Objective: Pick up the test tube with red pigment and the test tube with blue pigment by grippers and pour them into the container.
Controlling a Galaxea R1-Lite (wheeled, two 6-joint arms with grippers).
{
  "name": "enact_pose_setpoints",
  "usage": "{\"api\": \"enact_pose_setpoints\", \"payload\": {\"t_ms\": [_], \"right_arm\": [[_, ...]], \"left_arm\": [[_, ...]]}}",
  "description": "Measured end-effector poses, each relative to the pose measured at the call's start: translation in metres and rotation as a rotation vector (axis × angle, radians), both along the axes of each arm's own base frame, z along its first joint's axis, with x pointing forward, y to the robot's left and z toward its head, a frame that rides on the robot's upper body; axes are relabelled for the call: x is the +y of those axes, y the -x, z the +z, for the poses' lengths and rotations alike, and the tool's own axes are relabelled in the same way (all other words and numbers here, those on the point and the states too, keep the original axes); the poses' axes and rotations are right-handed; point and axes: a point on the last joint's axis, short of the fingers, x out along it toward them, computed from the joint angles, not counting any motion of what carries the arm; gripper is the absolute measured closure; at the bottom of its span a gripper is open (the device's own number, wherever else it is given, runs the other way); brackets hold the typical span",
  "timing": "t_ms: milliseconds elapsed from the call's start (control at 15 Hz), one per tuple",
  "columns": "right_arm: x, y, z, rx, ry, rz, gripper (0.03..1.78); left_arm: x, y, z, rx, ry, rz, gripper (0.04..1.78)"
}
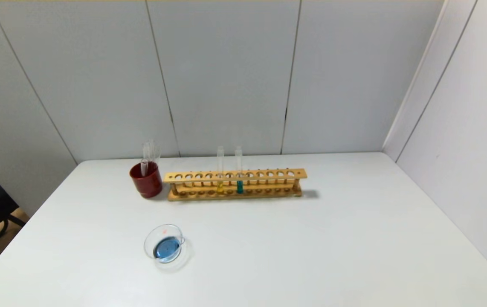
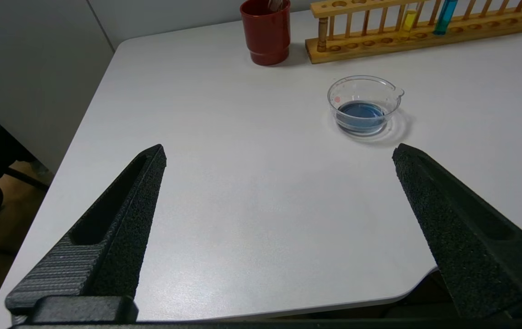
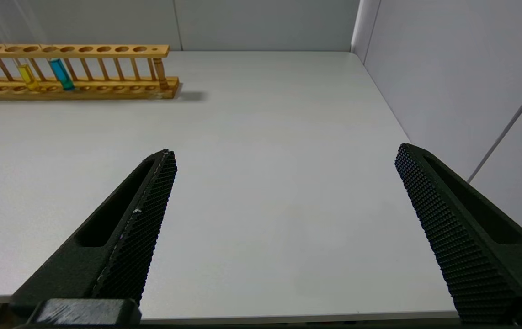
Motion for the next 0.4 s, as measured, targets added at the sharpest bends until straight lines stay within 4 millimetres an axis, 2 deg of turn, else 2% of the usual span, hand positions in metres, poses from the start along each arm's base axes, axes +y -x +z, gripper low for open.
{"api": "enact_pose_setpoints", "payload": {"t_ms": [400], "right_arm": [[0.0000,0.0000,0.0000,0.000,-0.001,-0.001,0.06]], "left_arm": [[-0.0001,-0.0002,-0.0001,-0.002,0.009,0.001,0.07]]}}
